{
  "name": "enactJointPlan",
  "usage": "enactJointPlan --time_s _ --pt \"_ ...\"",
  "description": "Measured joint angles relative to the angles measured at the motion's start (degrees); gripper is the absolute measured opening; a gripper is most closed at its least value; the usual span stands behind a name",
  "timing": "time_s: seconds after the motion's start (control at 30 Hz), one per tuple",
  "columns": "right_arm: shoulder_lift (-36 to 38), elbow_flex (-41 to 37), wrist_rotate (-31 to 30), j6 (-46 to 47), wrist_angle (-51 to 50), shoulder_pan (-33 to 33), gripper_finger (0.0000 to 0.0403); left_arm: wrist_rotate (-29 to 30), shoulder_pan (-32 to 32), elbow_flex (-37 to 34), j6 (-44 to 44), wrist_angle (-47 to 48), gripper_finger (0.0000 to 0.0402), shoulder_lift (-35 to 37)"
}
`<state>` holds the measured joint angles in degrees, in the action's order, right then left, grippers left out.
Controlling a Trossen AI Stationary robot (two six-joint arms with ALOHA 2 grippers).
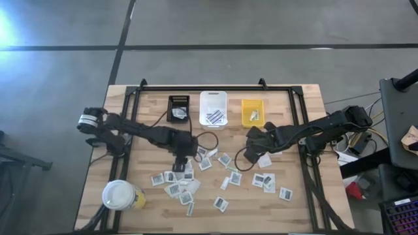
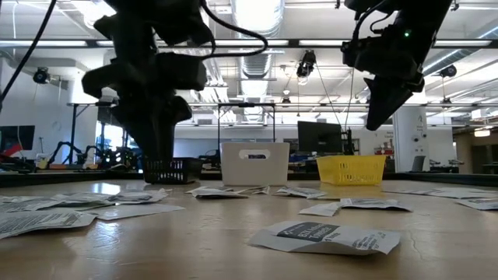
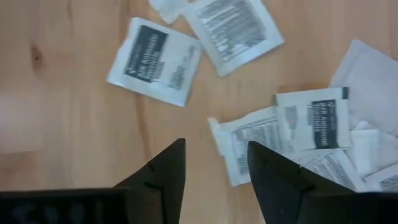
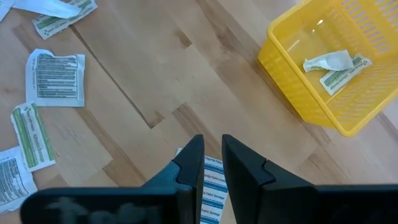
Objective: Pick & Place First Aid Supplies
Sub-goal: Put the towelette pack into the black basket
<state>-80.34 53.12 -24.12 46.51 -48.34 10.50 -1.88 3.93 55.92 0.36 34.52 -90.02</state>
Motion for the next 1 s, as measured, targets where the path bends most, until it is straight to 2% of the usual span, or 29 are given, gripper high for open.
enactJointPlan --time_s 0.13,0.27,0.4,0.57,0.63,0.77,0.9,1.0 --pt "0.0 0.0 0.0 0.0 0.8 0.0 0.0052 -5.0 -3.2 0.0 0.5 -0.2 0.0165 -0.4" --pt "0.0 0.0 0.0 0.0 1.0 0.0 0.0052 -10.3 -3.5 0.0 2.7 -1.0 0.0165 -2.6" --pt "0.0 0.0 0.0 -0.1 1.0 0.0 0.0052 -9.5 -2.8 0.0 5.4 -2.4 0.0165 -5.7" --pt "0.0 0.0 0.1 -0.2 1.0 0.0 0.0052 -5.1 -2.7 0.3 8.2 -3.4 0.0165 -6.7" --pt "0.0 0.0 0.0 -0.2 1.0 0.0 0.0052 -5.3 -2.6 0.2 9.0 -3.2 0.0165 -6.7" --pt "0.0 0.0 0.0 -0.2 1.0 0.0 0.0052 -10.1 -2.5 0.0 10.6 -2.6 0.0165 -6.7" --pt "0.0 -0.1 0.0 -0.2 1.0 0.0 0.0052 -10.0 -2.5 -0.1 11.0 -3.6 0.0165 -6.7" --pt "0.0 -0.1 0.1 -0.1 1.1 0.0 0.0052 -6.5 -2.5 -0.5 11.1 -4.3 0.0165 -6.8"
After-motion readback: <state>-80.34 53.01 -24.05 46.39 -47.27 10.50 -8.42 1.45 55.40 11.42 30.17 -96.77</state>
